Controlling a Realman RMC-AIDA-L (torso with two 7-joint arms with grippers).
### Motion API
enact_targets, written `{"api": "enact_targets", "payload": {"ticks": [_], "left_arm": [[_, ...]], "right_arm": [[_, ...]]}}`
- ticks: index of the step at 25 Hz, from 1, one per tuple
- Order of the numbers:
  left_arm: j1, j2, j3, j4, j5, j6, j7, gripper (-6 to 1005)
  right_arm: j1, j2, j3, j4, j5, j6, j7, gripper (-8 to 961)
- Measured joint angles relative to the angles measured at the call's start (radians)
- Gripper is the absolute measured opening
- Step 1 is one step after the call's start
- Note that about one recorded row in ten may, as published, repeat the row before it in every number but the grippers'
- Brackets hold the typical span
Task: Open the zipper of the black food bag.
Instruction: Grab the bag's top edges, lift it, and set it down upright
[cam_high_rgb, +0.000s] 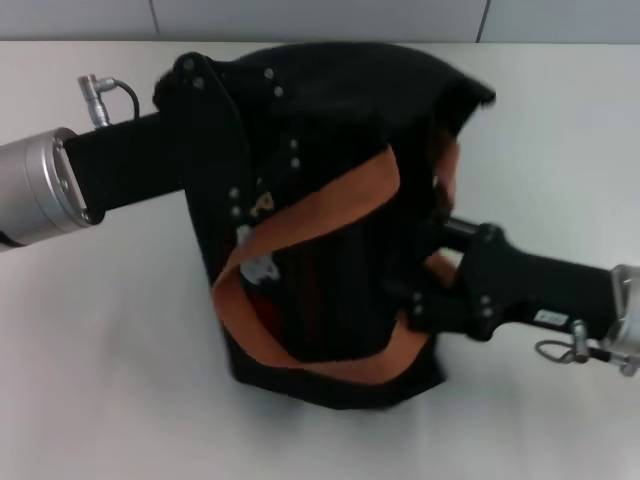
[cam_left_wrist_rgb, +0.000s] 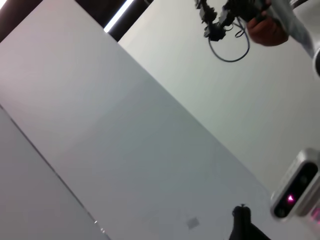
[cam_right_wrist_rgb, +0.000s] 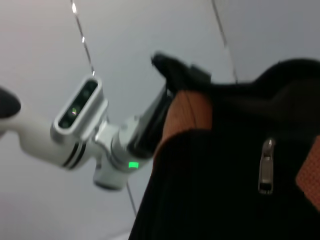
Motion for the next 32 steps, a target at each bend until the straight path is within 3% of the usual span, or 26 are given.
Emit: {"api": "enact_targets", "payload": {"ticks": [11, 16, 21, 23, 27, 32], "left_arm": [[0.012, -0.003, 0.061, -0.046, -0.003, 0.004, 0.059, 172], [0.047, -0.002, 0.113, -0.107, -0.008, 0.006, 0.152, 172], [0.056, -0.002, 0.114, -0.116, -0.011, 0.010, 0.160, 172], [0.056, -0.002, 0.114, -0.116, -0.011, 0.010, 0.160, 172], [0.061, -0.004, 0.115, -0.124, -0.010, 0.011, 0.160, 171], [0.058, -0.004, 0.116, -0.128, -0.007, 0.002, 0.160, 170]], "right_arm": [[0.022, 0.004, -0.013, 0.000, 0.003, 0.135, -0.004, 841], [0.043, 0.005, -0.020, 0.000, 0.008, 0.187, -0.007, 841], [-0.012, -0.003, 0.003, -0.020, 0.011, 0.027, -0.050, 841], [-0.090, -0.004, 0.065, -0.053, 0.016, -0.080, -0.115, 841], [-0.156, -0.003, 0.142, -0.061, 0.018, -0.165, -0.212, 840], [-0.181, 0.001, 0.224, -0.010, 0.030, -0.216, -0.317, 818]]}}
